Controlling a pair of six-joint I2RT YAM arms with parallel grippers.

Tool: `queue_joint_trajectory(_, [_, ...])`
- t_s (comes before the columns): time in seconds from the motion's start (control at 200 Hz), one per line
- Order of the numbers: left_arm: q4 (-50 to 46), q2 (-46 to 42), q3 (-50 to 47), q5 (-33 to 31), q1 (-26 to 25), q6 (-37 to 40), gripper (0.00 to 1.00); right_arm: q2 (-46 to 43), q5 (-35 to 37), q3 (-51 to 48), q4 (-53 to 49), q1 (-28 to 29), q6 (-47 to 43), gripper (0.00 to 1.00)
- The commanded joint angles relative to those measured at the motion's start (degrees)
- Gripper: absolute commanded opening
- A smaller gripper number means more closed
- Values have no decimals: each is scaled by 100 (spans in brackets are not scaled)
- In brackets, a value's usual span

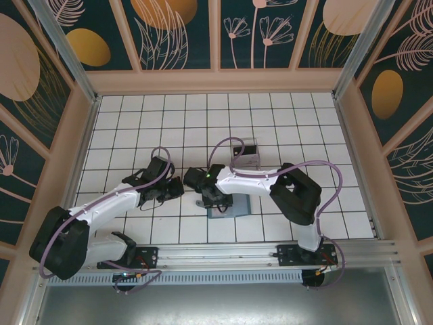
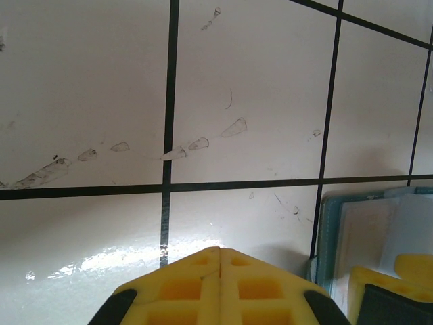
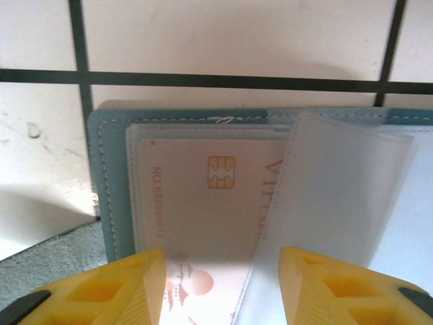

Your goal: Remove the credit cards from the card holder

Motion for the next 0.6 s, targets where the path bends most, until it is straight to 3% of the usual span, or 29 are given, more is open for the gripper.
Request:
queue_joint_trajectory(0.0, [-41,32,186,30,40,127,6,-32,478,184,-514,46,75,50])
queue_joint_trajectory(0.596, [-107,61,269,41,41,105,6,-181,952,72,-1006,47,194,55])
